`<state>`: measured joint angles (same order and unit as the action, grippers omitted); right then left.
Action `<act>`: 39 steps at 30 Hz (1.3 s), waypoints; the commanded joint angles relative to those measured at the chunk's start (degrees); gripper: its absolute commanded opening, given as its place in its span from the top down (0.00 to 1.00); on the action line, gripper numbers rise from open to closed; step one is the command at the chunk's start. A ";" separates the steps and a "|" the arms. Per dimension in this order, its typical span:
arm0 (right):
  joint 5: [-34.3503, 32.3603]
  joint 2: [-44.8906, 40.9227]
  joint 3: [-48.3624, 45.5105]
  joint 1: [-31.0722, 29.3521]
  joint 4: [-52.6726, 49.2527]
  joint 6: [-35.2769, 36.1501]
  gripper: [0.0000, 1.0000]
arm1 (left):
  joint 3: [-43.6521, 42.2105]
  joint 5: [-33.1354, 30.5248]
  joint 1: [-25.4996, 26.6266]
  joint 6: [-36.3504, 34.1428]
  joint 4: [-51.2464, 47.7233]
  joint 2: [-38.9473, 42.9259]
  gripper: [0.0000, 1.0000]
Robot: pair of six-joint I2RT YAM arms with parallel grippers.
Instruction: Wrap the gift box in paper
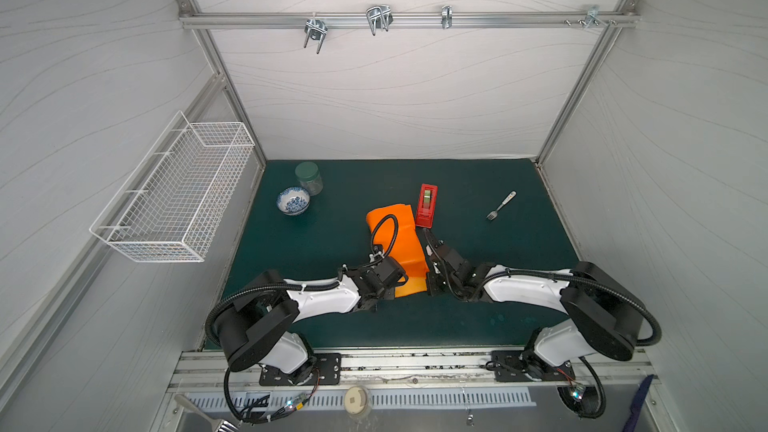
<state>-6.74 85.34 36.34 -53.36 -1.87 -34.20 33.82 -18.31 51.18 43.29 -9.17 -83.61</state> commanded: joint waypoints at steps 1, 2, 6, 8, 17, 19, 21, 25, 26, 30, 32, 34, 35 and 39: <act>-1.25 -1.06 -0.34 -0.46 -0.33 -0.82 0.87 | -0.53 -1.49 0.27 0.55 -2.34 0.32 1.00; -1.96 -1.22 -0.17 -0.34 -0.78 -0.09 0.83 | -0.51 -1.39 0.25 0.54 -2.26 0.22 1.00; -2.31 0.06 0.95 0.86 -0.64 1.84 0.72 | -0.66 -1.31 0.29 0.61 -1.75 0.12 1.00; -1.98 1.34 1.94 1.45 -0.01 2.60 0.71 | -0.58 -1.38 0.31 0.43 -1.72 0.03 1.00; -3.42 6.54 5.11 2.21 1.63 3.35 0.85 | 0.35 -1.56 0.24 0.28 -1.99 -0.85 0.92; -3.72 7.24 5.36 2.21 2.21 3.35 0.87 | 0.26 -1.65 0.31 0.30 -1.99 -0.76 0.90; -3.82 7.96 5.52 2.14 2.81 3.27 0.88 | 0.20 -1.80 0.32 0.08 -1.85 -0.60 0.87; -4.61 8.86 5.77 2.19 4.02 2.82 0.88 | -0.07 -2.23 0.28 -0.08 -1.82 -0.06 0.78; -4.69 9.00 5.76 2.16 4.24 2.73 0.88 | -0.20 -2.30 0.32 -0.15 -1.82 0.11 0.77; -4.89 8.53 5.33 2.21 4.24 2.64 0.88 | -0.68 -2.47 0.28 -0.12 -1.92 1.39 0.69; -4.70 7.67 4.78 2.22 4.03 2.62 0.86 | -1.01 -2.40 0.30 -0.09 -1.91 2.32 0.65; -4.12 5.95 4.07 2.21 3.50 2.65 0.82 | -1.34 -1.86 0.23 -0.04 -1.66 3.47 0.60; -3.91 5.06 3.54 2.23 3.45 2.71 0.80 | -1.55 -1.40 0.21 0.01 -1.41 3.94 0.59; -3.24 2.40 1.93 2.21 2.44 2.62 0.76 | -1.66 1.19 0.28 0.56 -1.40 4.35 0.69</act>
<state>-10.22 90.06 39.27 -51.46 1.78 -31.55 31.88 -18.17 51.33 43.11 -10.22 -79.94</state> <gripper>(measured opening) 0.240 0.319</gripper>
